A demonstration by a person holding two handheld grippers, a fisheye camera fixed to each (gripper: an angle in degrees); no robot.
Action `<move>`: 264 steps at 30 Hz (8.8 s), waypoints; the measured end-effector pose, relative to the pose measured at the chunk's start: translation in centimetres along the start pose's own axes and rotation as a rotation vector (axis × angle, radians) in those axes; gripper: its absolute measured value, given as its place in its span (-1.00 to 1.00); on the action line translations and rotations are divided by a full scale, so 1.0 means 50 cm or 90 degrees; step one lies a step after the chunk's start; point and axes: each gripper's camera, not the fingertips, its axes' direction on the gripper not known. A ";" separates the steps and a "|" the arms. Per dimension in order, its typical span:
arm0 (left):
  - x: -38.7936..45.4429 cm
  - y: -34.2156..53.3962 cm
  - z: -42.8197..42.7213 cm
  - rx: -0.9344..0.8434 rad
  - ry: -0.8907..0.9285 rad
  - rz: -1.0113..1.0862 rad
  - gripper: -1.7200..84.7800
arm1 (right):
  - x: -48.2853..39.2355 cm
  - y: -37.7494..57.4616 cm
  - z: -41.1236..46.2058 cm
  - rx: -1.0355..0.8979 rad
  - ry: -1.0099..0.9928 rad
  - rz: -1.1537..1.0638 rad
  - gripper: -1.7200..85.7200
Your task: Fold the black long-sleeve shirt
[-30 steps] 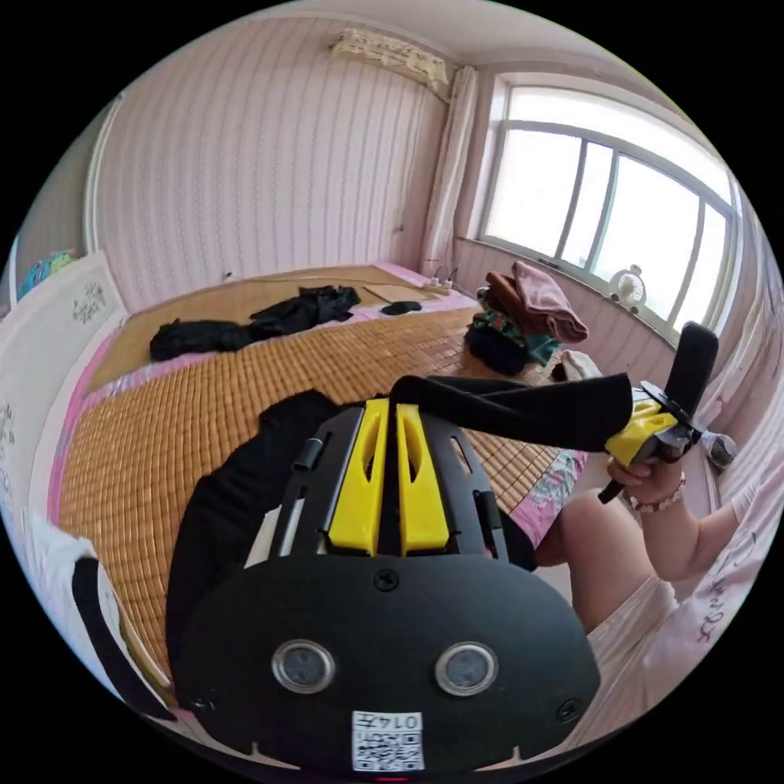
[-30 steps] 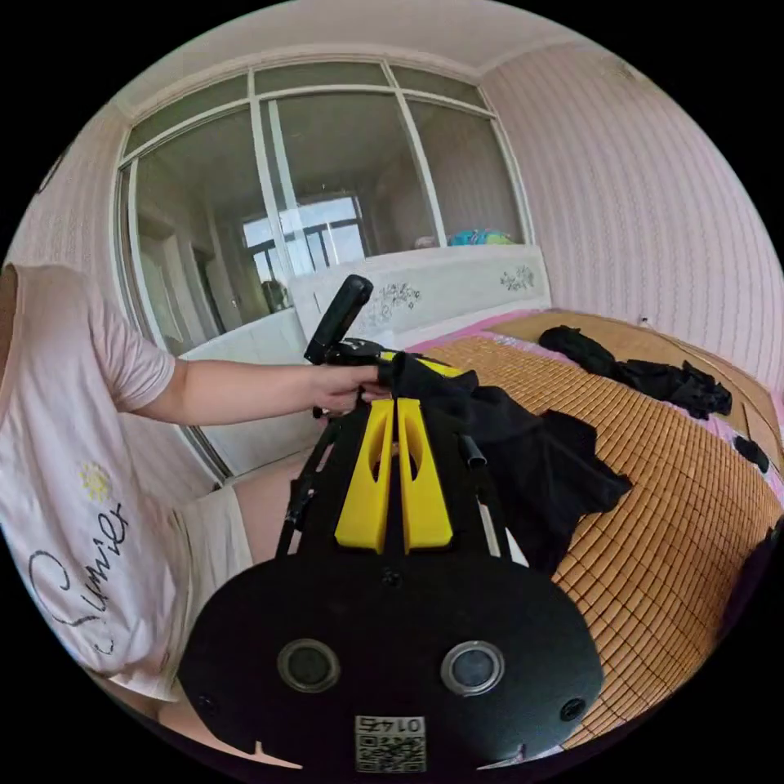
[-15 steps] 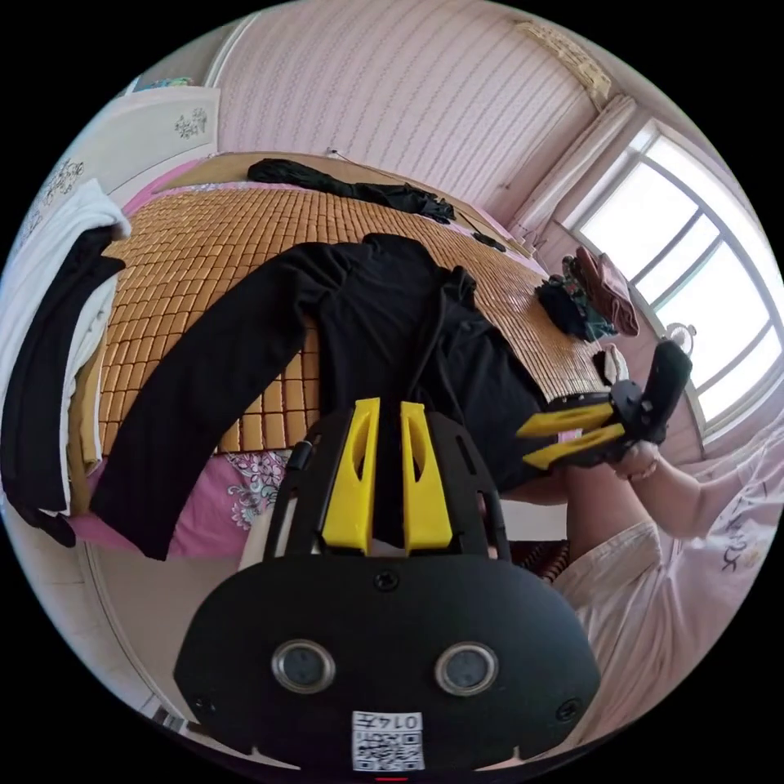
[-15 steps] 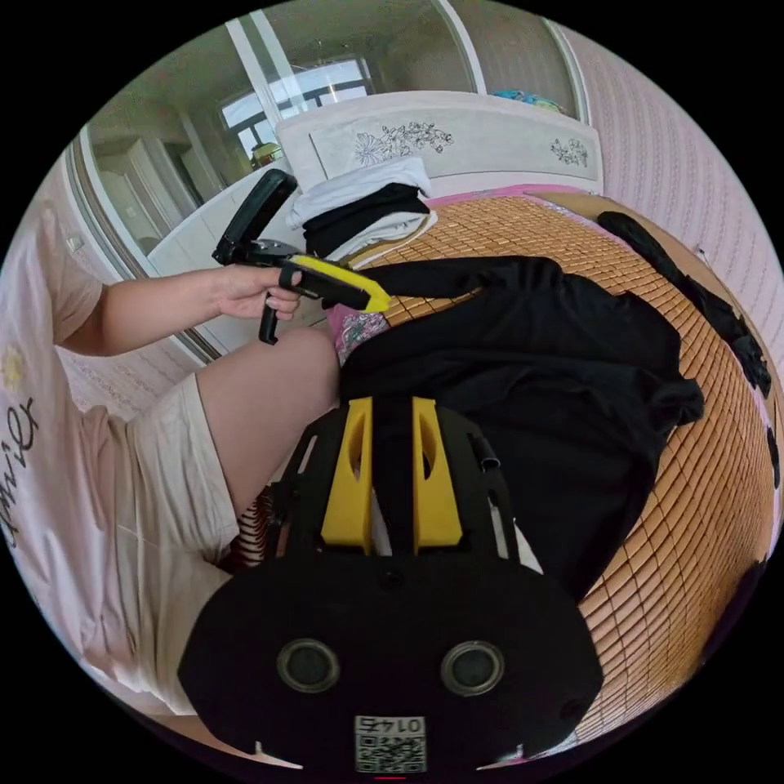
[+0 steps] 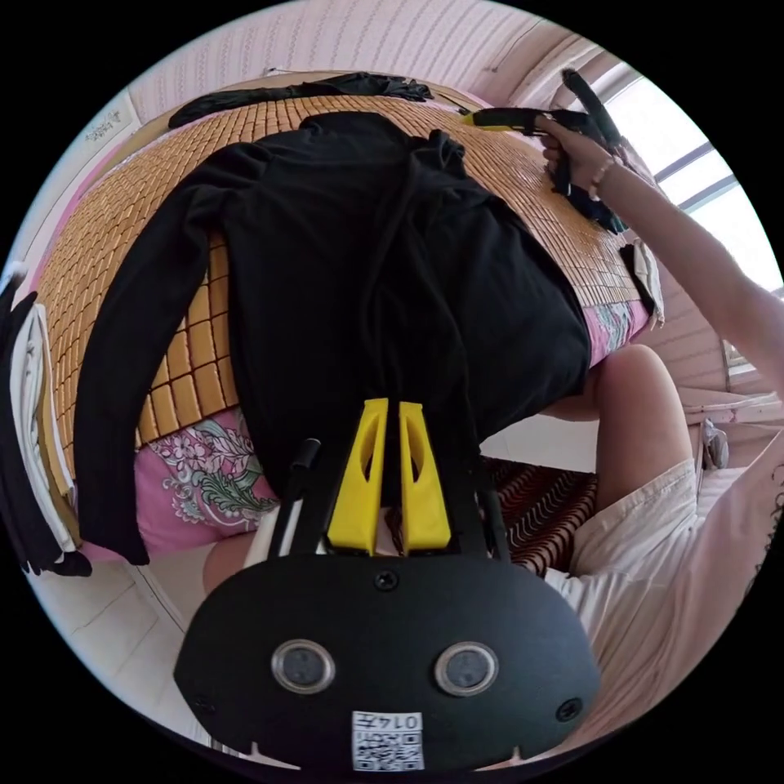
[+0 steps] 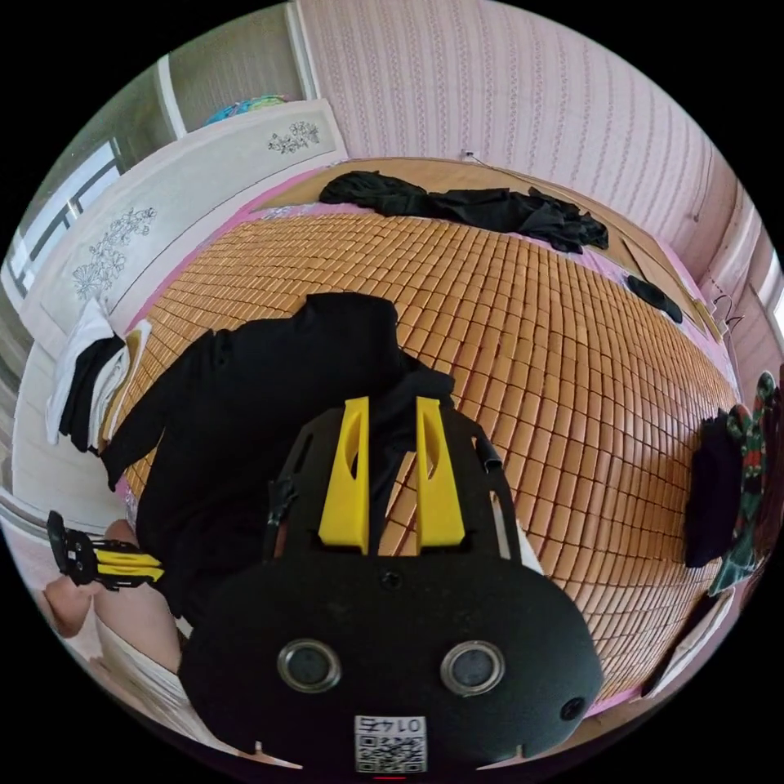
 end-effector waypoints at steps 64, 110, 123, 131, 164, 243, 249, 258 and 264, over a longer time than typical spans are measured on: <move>-0.199 0.192 -0.507 0.060 0.022 -0.174 -0.78 | 0.122 0.483 0.250 -0.052 -0.060 -0.132 -0.86; -0.172 0.516 -0.721 0.594 0.025 -0.298 -0.98 | -0.478 0.305 0.092 0.111 -0.277 -0.384 -0.96; 0.358 0.220 -0.741 0.650 0.219 0.183 -0.98 | -0.086 0.497 -0.339 0.299 -0.079 -0.193 -0.96; 0.522 0.167 -0.345 0.322 0.266 0.178 -0.98 | 0.067 0.646 -0.165 0.035 -0.121 -0.014 -0.96; 0.229 -0.102 -0.026 0.251 0.147 0.218 -0.84 | 0.132 0.338 -0.141 -0.032 -0.059 -0.047 -0.76; -0.139 -0.362 0.169 0.099 -0.018 0.145 -0.91 | 0.250 0.247 -0.098 -0.070 -0.275 -0.084 -0.89; -0.118 -0.204 0.078 0.122 0.078 0.187 -0.97 | 0.169 0.391 -0.215 -0.021 -0.289 -0.220 -0.87; -0.083 -0.046 0.044 0.101 0.009 0.127 -0.88 | 0.152 0.422 -0.231 -0.031 -0.157 -0.107 -0.78; -0.134 -0.132 0.026 0.194 -0.030 -0.040 -0.76 | 0.215 0.353 -0.105 -0.070 -0.182 0.049 -0.79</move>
